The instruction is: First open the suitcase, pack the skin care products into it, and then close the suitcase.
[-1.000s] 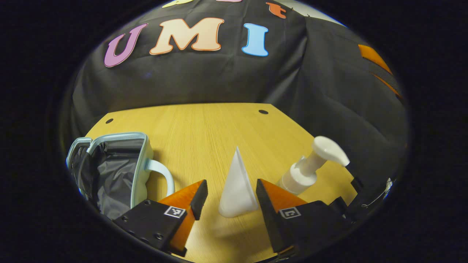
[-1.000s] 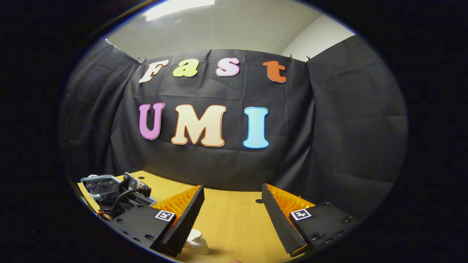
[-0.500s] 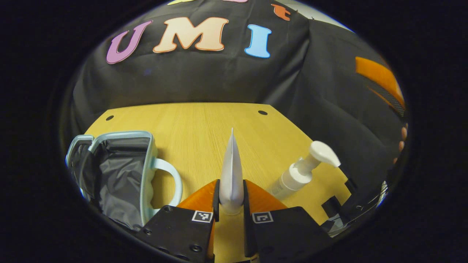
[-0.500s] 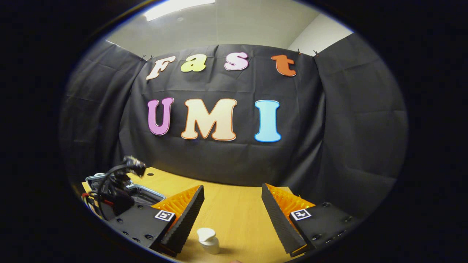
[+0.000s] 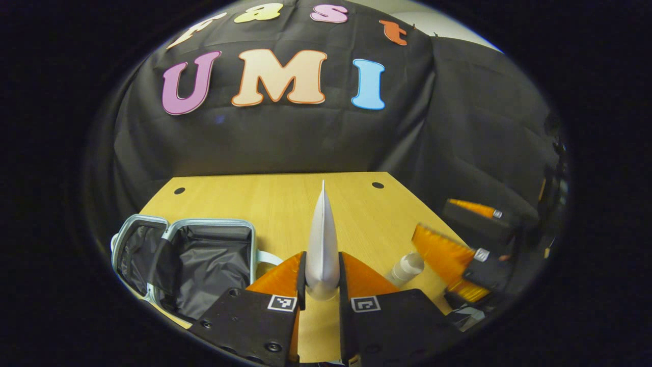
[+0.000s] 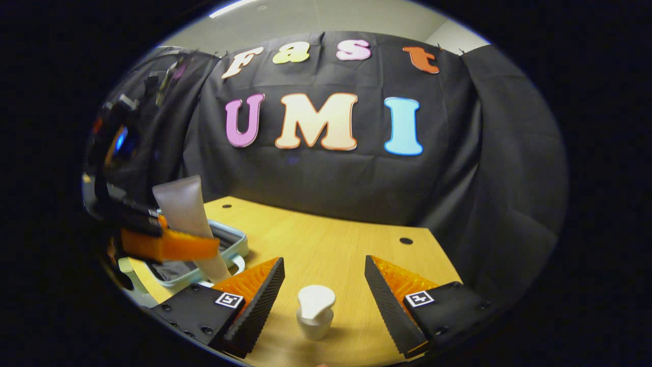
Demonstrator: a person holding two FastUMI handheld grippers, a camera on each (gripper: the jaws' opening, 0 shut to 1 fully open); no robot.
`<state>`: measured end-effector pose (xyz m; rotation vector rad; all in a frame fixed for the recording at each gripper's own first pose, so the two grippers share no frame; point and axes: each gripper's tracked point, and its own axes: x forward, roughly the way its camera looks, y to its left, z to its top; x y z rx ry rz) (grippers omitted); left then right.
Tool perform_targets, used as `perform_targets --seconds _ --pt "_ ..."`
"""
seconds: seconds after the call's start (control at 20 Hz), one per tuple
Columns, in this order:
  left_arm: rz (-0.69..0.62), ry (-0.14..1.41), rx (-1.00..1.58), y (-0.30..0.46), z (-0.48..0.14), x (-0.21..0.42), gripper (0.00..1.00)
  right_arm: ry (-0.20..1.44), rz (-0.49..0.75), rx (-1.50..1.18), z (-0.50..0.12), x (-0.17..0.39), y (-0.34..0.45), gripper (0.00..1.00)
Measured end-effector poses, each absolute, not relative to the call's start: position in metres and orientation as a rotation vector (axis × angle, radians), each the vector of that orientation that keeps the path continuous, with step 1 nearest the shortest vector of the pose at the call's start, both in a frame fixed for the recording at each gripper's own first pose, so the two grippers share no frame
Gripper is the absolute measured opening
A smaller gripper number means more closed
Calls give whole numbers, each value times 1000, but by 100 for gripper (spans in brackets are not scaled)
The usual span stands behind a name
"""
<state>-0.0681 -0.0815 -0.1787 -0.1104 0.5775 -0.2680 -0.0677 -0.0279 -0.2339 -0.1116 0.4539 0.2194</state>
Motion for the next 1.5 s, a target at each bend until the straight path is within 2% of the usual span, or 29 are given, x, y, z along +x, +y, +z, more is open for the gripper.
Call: perform_targets --seconds 0.3,0.45,0.55,0.65,0.7,0.95,1.2,1.45,1.5 --pt "-216 572 -91 -62 -170 -74 24 632 242 -121 -314 -94 -33 100" --pt "-191 579 -85 -52 -171 -78 24 695 247 -108 -340 -102 -36 96" --pt "-174 589 -80 -44 -173 -81 24 709 260 -88 -347 -105 -34 89" --pt "-153 609 -67 -33 -177 -83 24 712 260 -82 -347 -105 -33 61" --pt "-142 622 -58 -26 -179 -85 24 717 266 -76 -346 -105 -31 57" --pt "-56 735 -1 34 -201 -93 24 724 317 -54 -319 -103 -12 56" --pt "-1 917 28 101 -252 -101 24 719 323 16 -280 -99 17 57" --pt "2 1058 -21 129 -301 -110 24 703 321 39 -253 -100 50 55" --pt "-6 1071 -26 131 -308 -108 27 703 325 44 -248 -101 55 56"
